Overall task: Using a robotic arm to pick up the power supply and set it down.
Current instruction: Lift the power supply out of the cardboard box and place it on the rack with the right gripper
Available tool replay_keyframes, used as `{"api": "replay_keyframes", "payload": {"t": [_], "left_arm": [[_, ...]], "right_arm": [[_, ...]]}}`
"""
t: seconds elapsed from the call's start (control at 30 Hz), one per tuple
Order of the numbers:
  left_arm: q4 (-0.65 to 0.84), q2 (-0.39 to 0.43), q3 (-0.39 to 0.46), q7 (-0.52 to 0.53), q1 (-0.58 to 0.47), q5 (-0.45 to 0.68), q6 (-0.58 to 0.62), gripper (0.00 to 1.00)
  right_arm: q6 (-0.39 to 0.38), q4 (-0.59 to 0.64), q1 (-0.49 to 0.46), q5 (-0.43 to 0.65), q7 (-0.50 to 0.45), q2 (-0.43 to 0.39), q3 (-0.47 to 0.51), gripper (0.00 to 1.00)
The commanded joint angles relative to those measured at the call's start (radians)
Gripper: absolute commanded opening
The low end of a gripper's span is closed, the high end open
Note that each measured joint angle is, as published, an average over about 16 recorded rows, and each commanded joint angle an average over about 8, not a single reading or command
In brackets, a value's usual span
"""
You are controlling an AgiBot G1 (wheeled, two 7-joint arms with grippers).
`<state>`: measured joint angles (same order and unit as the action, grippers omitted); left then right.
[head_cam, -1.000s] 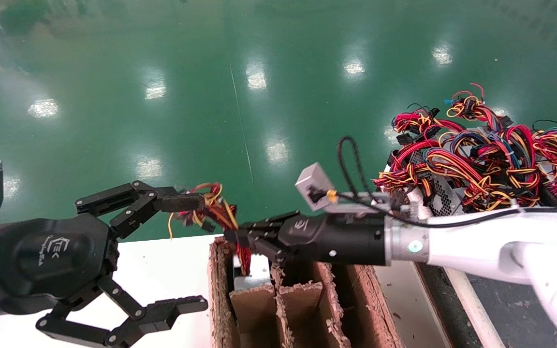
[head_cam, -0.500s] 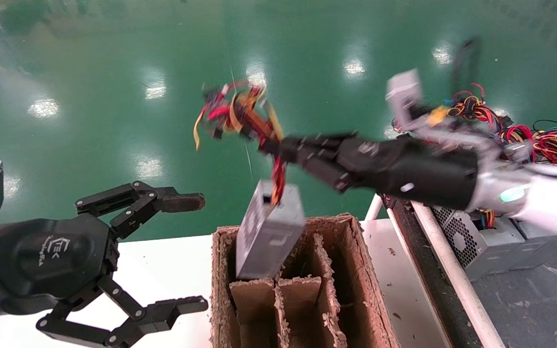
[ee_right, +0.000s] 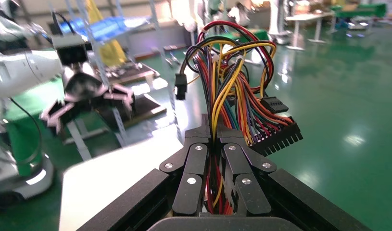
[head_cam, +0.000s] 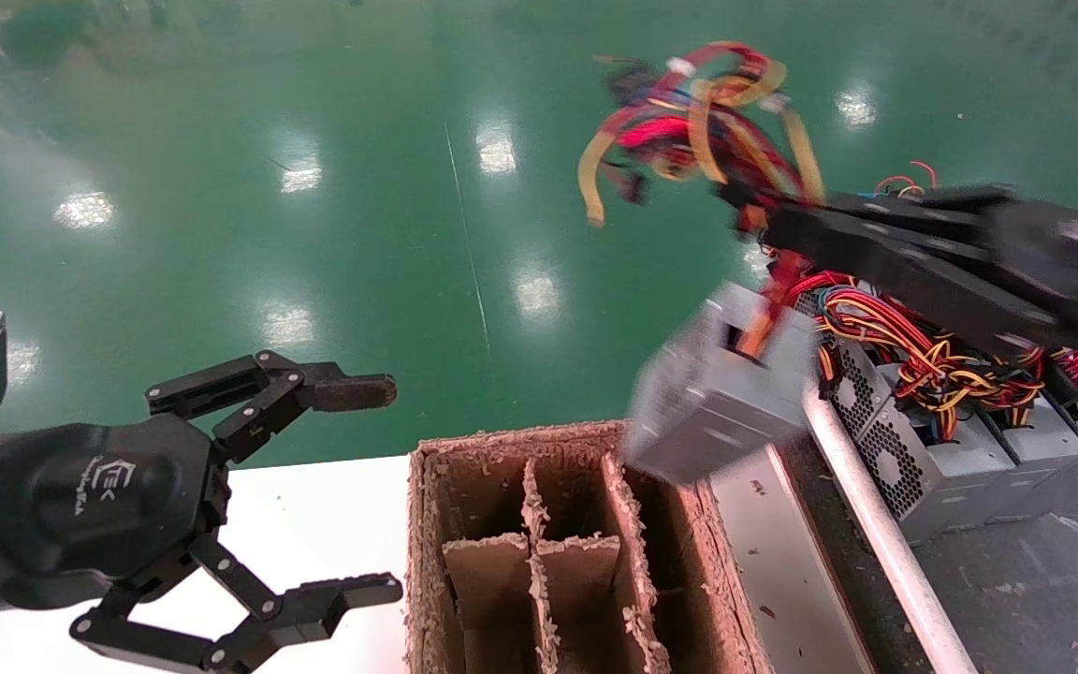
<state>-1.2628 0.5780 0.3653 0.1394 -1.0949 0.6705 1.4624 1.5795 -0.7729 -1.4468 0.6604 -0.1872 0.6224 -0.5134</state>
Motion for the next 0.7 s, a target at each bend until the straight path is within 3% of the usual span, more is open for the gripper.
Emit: {"api": "replay_keyframes", "payload": {"t": [0.03,0.4,0.7], "left_arm": [[0.0,0.0,0.0,0.0,0.0,0.0,0.0,1.0],[0.0,0.0,0.0,0.0,0.0,0.0,0.0,1.0],[0.0,0.0,0.0,0.0,0.0,0.0,0.0,1.0]], "right_arm": [[-0.003,-0.045,0.019,-0.024,-0.012,-0.068,0.004,0.0],[-0.034,-0.117,0.266,-0.151,0.077,-0.331,0.04,0.0],[-0.047,-0.118,0.495,-0.326,0.196,-0.468,0.053,0.0]]}}
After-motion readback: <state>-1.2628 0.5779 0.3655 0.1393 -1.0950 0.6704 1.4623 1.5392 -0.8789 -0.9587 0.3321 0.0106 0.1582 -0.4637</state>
